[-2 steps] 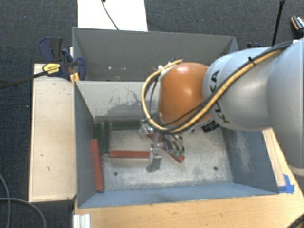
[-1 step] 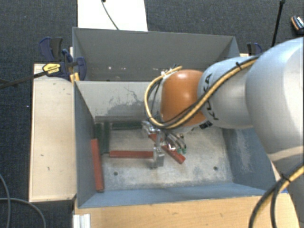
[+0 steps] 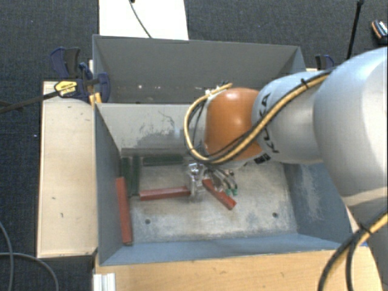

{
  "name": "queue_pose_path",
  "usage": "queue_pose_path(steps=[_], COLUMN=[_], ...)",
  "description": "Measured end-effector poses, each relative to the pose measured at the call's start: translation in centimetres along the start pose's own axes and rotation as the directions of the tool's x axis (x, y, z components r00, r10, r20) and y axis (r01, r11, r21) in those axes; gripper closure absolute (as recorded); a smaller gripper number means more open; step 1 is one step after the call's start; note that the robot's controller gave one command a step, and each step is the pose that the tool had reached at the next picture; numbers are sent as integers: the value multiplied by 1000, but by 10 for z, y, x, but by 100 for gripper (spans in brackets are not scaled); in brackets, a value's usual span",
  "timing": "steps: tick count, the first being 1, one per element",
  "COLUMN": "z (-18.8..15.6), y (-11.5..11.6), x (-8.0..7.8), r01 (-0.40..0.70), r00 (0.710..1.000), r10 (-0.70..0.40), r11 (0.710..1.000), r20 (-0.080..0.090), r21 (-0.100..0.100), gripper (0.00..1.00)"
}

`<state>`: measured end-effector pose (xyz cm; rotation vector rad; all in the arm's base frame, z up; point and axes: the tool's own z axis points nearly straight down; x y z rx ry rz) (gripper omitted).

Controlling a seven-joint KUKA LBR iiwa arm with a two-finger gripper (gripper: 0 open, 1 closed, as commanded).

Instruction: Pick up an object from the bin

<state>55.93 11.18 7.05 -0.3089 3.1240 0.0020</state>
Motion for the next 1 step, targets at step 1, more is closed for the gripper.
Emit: queue_pose_path(steps=[1], z=[-133], y=[-15], x=[15], r01=[-31], r00=[1000], r10=[31], r11=[1000], r20=[8], r21=[1], gripper=[100])
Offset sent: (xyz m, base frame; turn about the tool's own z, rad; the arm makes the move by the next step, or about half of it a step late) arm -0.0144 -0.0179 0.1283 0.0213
